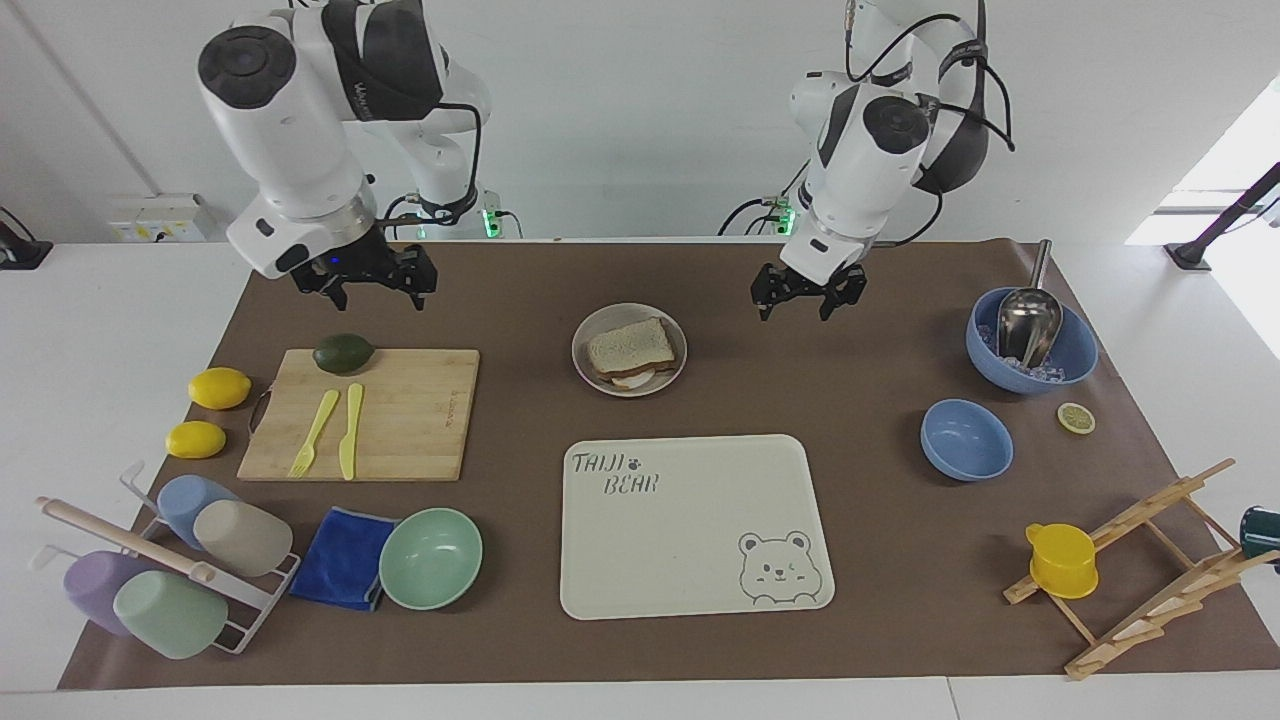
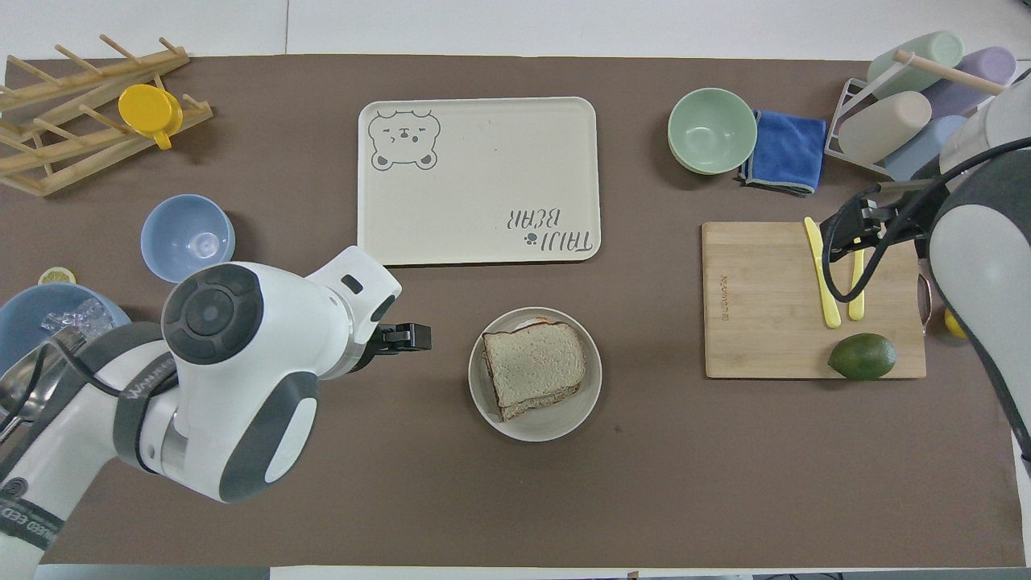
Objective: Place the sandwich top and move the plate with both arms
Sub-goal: 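Withdraw the right gripper while the left gripper reaches toward the plate, then grasp the rim of the white plate with the left gripper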
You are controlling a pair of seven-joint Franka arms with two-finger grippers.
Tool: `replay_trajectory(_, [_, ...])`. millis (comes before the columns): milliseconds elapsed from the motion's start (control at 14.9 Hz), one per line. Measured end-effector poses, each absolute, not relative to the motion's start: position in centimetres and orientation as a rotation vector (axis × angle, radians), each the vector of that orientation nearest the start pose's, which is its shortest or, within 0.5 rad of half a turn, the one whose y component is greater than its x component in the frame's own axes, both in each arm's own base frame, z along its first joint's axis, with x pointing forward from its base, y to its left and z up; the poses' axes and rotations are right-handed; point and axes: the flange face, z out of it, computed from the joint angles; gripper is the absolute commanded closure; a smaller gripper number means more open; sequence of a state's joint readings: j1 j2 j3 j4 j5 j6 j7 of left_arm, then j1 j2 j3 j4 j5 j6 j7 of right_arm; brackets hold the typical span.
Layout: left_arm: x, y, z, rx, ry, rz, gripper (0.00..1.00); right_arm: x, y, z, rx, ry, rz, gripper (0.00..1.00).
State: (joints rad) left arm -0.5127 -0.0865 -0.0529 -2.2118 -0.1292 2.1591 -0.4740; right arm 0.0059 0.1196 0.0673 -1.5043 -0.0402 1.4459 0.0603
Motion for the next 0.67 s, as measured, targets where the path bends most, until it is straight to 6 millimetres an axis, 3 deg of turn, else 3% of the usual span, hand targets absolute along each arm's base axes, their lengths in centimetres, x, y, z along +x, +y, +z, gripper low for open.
replay_trajectory(201, [40.8, -30.9, 38.8, -3.278, -0.045, 0.046, 0.0, 56.5, 3.2, 59.0, -3.17, -0.041, 0.308, 0.0])
replay_trajectory(469, [40.2, -31.8, 36.3, -3.31, -0.134, 0.093, 0.05, 55.5, -0.2, 59.9, -3.153, -0.064, 0.342, 0.0])
replay_trajectory(669, [39.9, -32.6, 34.6, -3.32, -0.161, 0.101, 0.09, 55.4, -0.5, 60.2, -3.153, -0.067, 0.337, 0.0])
